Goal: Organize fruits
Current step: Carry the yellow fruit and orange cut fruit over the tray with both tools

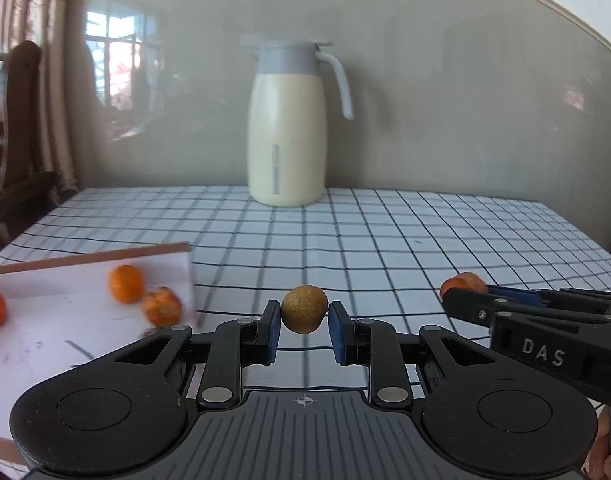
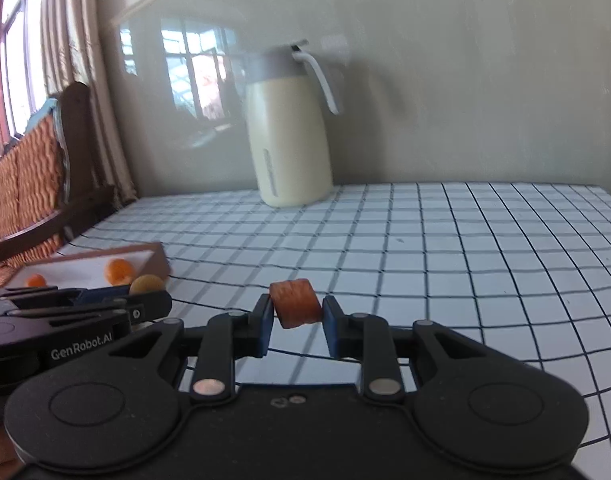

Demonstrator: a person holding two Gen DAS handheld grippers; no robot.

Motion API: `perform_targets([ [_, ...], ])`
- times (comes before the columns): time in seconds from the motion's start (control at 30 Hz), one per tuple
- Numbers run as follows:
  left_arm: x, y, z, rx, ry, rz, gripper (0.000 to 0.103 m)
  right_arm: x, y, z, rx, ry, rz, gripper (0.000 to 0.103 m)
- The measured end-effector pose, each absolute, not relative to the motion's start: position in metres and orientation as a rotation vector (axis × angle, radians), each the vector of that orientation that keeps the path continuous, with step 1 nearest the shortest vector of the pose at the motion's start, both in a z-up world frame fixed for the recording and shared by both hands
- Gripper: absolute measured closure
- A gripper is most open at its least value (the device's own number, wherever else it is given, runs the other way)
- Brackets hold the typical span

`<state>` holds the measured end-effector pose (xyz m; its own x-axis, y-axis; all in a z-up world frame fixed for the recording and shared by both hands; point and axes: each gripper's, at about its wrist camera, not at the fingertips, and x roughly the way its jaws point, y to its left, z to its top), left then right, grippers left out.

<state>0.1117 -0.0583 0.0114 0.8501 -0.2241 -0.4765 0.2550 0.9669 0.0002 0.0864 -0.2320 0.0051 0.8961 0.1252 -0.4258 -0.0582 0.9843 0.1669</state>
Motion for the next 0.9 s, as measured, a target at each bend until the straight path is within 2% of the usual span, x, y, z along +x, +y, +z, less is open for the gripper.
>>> perform_targets([
  [0.9, 0.090, 0.088, 0.029, -0.040, 0.398, 0.076, 0.077, 0.093, -0.117, 0.027, 0.103, 0.295, 0.327, 0.085],
])
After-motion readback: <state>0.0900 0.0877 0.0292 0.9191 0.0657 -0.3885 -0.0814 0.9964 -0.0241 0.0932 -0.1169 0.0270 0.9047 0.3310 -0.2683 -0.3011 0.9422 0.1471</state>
